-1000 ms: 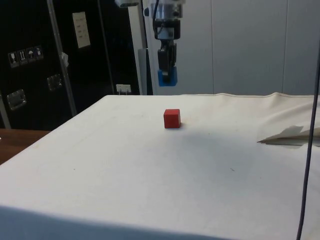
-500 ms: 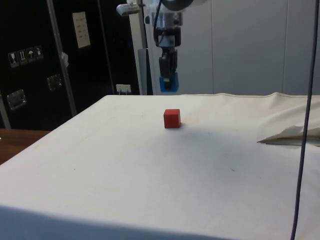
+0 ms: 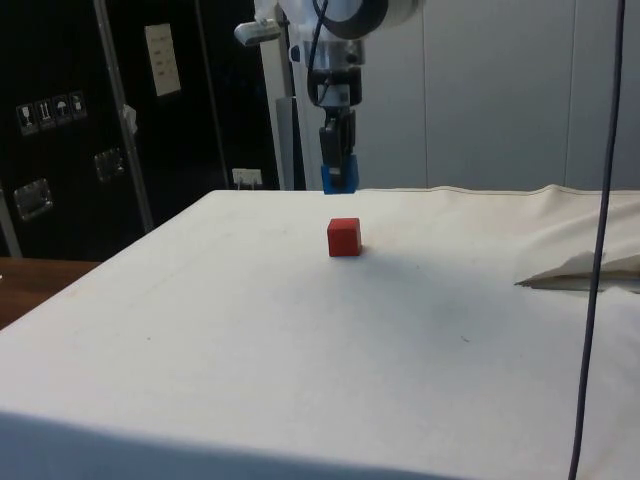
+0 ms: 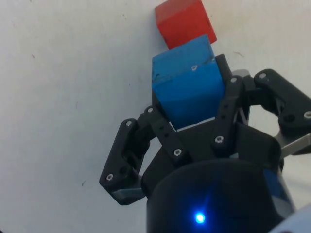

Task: Stack the two cubes.

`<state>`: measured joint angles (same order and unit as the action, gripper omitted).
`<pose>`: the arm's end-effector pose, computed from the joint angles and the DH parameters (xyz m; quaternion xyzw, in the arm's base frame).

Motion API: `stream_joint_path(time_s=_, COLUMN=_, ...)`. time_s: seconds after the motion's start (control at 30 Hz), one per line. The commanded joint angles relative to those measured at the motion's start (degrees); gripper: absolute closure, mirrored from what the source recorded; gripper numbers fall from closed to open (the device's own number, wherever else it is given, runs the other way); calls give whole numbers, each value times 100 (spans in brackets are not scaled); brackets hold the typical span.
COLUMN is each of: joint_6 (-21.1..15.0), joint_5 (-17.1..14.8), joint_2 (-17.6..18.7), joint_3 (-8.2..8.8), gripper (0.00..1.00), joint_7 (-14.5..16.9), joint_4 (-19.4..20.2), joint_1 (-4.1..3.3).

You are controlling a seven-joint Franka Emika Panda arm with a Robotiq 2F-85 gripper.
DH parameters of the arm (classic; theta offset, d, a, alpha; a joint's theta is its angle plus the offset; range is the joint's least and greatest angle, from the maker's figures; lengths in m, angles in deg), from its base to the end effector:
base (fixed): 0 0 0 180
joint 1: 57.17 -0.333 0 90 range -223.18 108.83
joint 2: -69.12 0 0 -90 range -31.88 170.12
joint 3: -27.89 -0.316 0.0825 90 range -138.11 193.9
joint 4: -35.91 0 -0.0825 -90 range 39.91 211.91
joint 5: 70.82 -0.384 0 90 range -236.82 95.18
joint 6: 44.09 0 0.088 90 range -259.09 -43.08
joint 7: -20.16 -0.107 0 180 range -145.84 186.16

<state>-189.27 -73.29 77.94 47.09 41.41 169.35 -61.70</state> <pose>0.5067 -0.1338 0.2816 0.9986 0.0426 0.0249 0.0210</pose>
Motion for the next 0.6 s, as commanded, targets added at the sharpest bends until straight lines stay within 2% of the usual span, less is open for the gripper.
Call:
stream_joint_path(time_s=0.0, joint_6=-74, joint_5=-69, joint_2=23, joint_3=-29, gripper=98, joint_7=52, joint_4=17, joint_1=6)
stream_joint_path(time_s=0.27, joint_6=-115, joint_5=0, joint_2=138, joint_3=-11, gripper=98, joint_7=17, joint_4=17, joint_1=-6)
stream_joint_path(time_s=0.57, joint_6=-321, joint_5=-57, joint_2=292, joint_3=-63, gripper=98, joint_7=57, joint_4=-23, joint_1=0)
